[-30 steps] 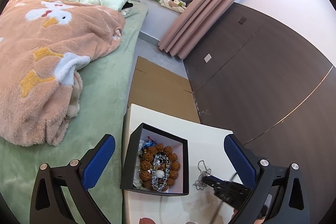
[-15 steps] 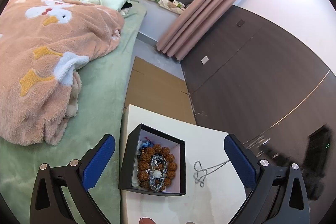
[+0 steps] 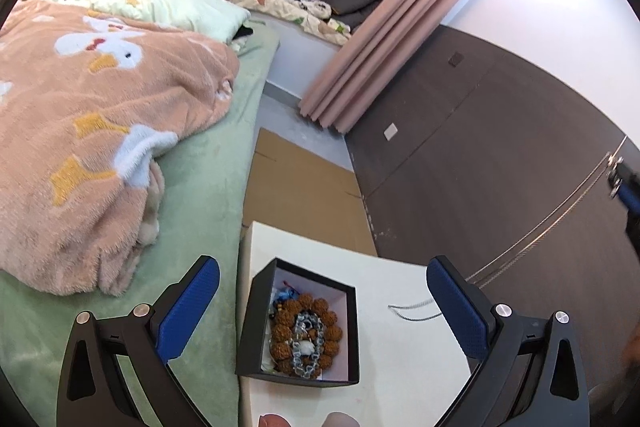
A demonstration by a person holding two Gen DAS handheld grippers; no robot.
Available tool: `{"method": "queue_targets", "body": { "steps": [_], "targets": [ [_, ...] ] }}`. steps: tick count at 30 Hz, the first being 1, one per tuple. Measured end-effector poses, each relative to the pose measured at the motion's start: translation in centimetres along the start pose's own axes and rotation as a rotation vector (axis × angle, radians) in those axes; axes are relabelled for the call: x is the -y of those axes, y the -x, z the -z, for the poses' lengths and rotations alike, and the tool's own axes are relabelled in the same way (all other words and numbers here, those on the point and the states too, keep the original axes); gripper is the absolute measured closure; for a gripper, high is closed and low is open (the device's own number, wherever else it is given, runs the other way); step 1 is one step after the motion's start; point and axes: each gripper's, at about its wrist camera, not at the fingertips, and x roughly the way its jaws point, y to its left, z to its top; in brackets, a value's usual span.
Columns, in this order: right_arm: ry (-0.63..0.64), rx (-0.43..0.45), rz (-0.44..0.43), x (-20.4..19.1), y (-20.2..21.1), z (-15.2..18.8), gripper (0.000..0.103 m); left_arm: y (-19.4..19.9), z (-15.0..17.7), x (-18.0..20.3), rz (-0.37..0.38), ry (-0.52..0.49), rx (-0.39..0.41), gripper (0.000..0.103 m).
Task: Organize jewelry
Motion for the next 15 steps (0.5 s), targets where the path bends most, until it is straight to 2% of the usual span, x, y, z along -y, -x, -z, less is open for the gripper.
{"method": "queue_targets", "body": {
  "steps": [7, 15],
  "targets": [
    [0.046, 0.028, -0.036, -4.0, 0.6, -2.3, 0.088, 0.9, -0.6, -0.8, 0.008, 0.029, 0.033, 0.0],
    [0.058, -0.003, -0.111, -6.8, -1.2, -1.7, 0.088, 1.2, -0.9, -1.2, 0.011, 0.04, 0.037, 0.0]
  ]
}}
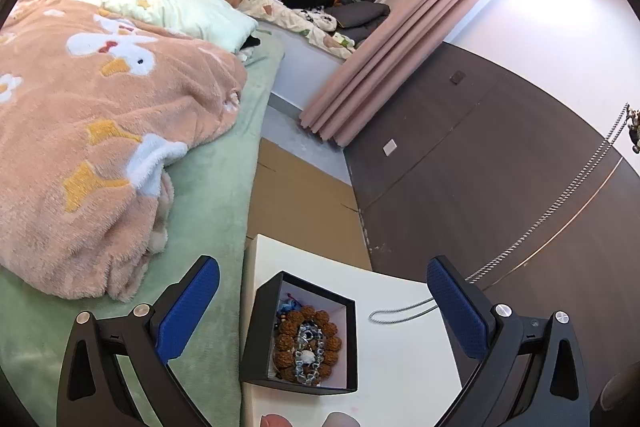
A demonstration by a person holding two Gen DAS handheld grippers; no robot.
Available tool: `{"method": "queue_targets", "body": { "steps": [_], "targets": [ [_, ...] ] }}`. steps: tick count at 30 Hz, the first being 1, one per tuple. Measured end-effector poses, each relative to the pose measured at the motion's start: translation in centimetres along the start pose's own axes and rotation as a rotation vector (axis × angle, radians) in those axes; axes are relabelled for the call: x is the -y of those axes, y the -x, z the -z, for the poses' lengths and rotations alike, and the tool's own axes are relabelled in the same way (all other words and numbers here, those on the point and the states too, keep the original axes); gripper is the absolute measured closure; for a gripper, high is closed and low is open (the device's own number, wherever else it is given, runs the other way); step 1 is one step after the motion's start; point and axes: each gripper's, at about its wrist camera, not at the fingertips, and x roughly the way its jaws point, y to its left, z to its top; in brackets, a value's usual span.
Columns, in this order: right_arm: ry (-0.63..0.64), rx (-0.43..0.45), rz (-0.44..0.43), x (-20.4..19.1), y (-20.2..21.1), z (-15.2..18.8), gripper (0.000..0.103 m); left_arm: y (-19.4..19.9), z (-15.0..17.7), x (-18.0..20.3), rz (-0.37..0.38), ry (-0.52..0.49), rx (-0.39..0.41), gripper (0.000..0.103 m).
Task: Organize jewelry
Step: 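Lower the silver chain into the black box and open the right gripper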
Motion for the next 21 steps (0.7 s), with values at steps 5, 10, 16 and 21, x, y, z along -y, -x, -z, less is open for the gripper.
{"method": "queue_targets", "body": {
  "steps": [5, 10, 16, 21],
  "targets": [
    [-0.008, -0.055, -0.021, 0.1, -2.1, 2.3, 0.088, 0.0, -0.1, -0.3, -0.003, 0.006, -0.008, 0.0],
    [-0.022, -0.138, -0.006, 1.0, -5.2, 5.6, 0.088, 0.1, -0.2, -0.4, -0.005, 0.012, -0.002, 0.0],
    [-0.122, -0.245, 0.008, 4.2, -8.7, 10.0, 0.087, 0.2, -0.3, -1.1, -0.022, 0.028, 0.0, 0.0],
    [-0.215, -0.382, -0.079, 6.8, -12.2, 13.5, 0.084, 0.3, -0.3, -1.6, -0.031, 0.051, 0.008, 0.0]
  ]
}}
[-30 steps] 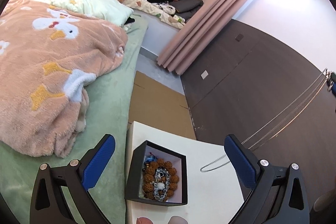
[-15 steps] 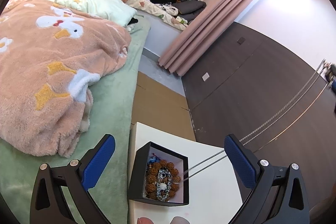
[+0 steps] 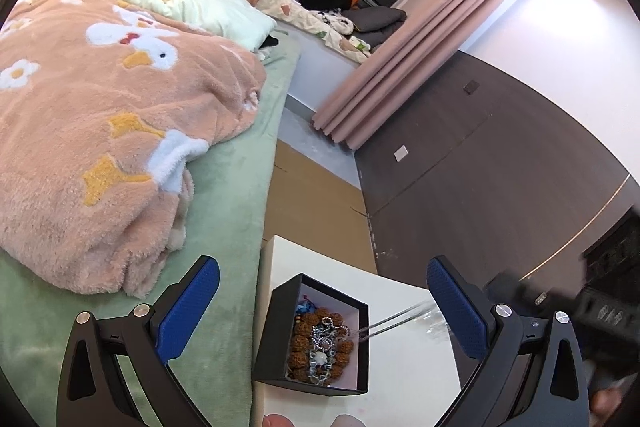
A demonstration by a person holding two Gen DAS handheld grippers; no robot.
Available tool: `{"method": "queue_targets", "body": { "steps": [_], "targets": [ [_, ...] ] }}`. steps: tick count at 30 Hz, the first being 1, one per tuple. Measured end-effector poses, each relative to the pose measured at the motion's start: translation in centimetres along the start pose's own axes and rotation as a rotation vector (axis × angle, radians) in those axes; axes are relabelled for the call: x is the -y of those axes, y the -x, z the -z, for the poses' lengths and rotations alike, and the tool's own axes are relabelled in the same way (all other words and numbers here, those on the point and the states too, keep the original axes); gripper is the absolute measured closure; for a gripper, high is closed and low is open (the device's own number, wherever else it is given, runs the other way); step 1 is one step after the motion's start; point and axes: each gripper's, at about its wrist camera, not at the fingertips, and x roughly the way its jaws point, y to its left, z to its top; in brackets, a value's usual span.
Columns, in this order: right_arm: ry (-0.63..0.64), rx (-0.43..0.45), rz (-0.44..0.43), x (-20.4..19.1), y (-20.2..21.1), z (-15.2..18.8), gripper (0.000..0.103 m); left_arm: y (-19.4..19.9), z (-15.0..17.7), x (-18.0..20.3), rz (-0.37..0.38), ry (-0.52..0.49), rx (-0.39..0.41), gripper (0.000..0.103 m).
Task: Organize jewelry
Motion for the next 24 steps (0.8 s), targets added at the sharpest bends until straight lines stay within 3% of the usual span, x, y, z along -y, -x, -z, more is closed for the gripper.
{"method": "queue_targets", "body": {
  "steps": [2, 4, 8, 15, 20, 24],
  "targets": [
    [-0.011, -0.032, -0.018, 0.7, -0.8, 0.4, 0.062, -0.1, 0.0, 0.1, -0.012, -0.01, 0.001, 0.0],
    [-0.018, -0.023, -0.012, 1.7, -0.7, 1.1, 0.054, -0.5, 0.2, 0.4, -0.019, -0.022, -0.006, 0.0],
    [-0.071, 0.015, 0.009, 5.3, 0.7, 2.7, 0.053, -1.1, 0.7, 1.3, -0.016, -0.05, -0.022, 0.0],
    [-0.173, 0.053, 0.048, 12.0, 3.0, 6.1, 0.049, -2.6, 3.2, 4.7, -0.058, -0.208, -0.064, 0.0],
    [-0.175, 0.072, 0.116, 13.8, 4.8, 5.8, 0.047, -4.1, 6.2, 6.8, -0.079, -0.283, -0.123, 0.0],
    [-0.14, 0.073, 0.173, 14.0, 6.0, 5.8, 0.037, -4.3, 8.2, 9.1, -0.095, -0.35, -0.117, 0.0]
  ]
}}
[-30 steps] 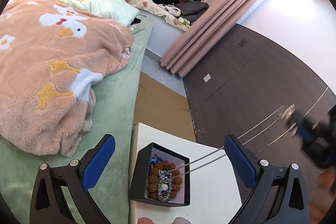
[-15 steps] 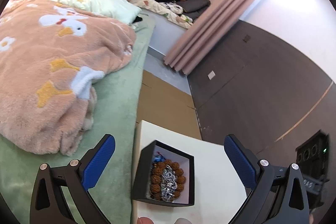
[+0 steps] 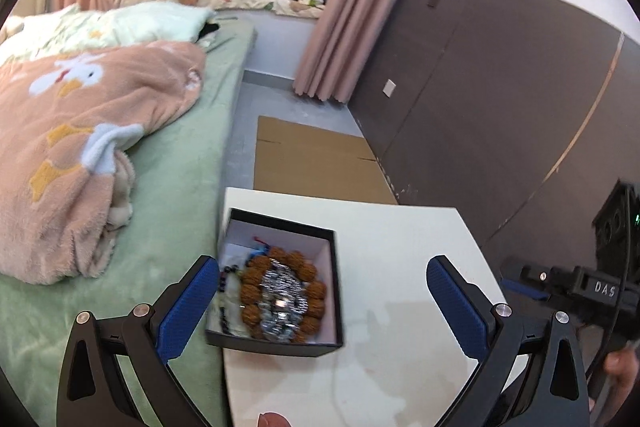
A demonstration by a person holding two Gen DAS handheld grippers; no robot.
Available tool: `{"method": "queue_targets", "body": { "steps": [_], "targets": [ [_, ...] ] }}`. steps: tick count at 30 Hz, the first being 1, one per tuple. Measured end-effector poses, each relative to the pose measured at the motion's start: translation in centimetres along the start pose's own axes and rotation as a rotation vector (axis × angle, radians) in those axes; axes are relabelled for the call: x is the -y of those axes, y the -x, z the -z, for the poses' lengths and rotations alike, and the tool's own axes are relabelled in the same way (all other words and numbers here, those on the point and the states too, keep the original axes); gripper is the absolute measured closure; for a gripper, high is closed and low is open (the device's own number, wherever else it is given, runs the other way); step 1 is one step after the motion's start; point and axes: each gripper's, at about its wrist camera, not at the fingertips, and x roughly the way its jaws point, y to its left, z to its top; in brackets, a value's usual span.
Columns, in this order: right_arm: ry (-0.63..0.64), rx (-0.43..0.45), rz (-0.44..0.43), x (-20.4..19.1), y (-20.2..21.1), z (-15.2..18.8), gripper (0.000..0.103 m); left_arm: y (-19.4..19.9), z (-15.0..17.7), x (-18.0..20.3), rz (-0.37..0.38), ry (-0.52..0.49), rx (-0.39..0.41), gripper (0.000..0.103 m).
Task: Organize jewelry
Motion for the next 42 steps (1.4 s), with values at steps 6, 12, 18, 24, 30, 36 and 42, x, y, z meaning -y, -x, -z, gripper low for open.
{"method": "queue_targets", "body": {
  "steps": [6, 12, 18, 24, 30, 36, 42],
  "targets": [
    [0.03, 0.018, 0.081, 1.3, 1.3, 0.4, 0.013, -0.1, 0.7, 2.0, -0.054, -0.028, 0.029, 0.0],
    [0.122, 0.056, 0.115, 1.1, 2.7, 0.5, 0.007, 0.8, 1.6, 3.8, -0.116, -0.04, 0.084, 0.0],
    [0.201, 0.042, 0.09, 0.4, 3.4, 1.2, 0.007, 1.5, 2.4, 4.4, -0.144, -0.035, 0.134, 0.0],
    [0.212, 0.032, 0.095, 0.6, 3.7, 1.7, 0.007, 1.4, 2.3, 4.5, -0.137, -0.035, 0.133, 0.0],
    [0.21, 0.04, 0.101, 0.7, 3.8, 1.8, 0.006, 1.4, 2.3, 4.7, -0.136, -0.034, 0.136, 0.0],
    [0.238, 0.051, 0.125, 0.0, 3.9, 1.9, 0.0, 1.8, 1.8, 4.6, -0.127, -0.028, 0.143, 0.0],
    [0.242, 0.051, 0.113, -0.1, 4.1, 1.5, 0.0, 2.3, 1.6, 4.7, -0.141, -0.056, 0.176, 0.0]
  ]
}}
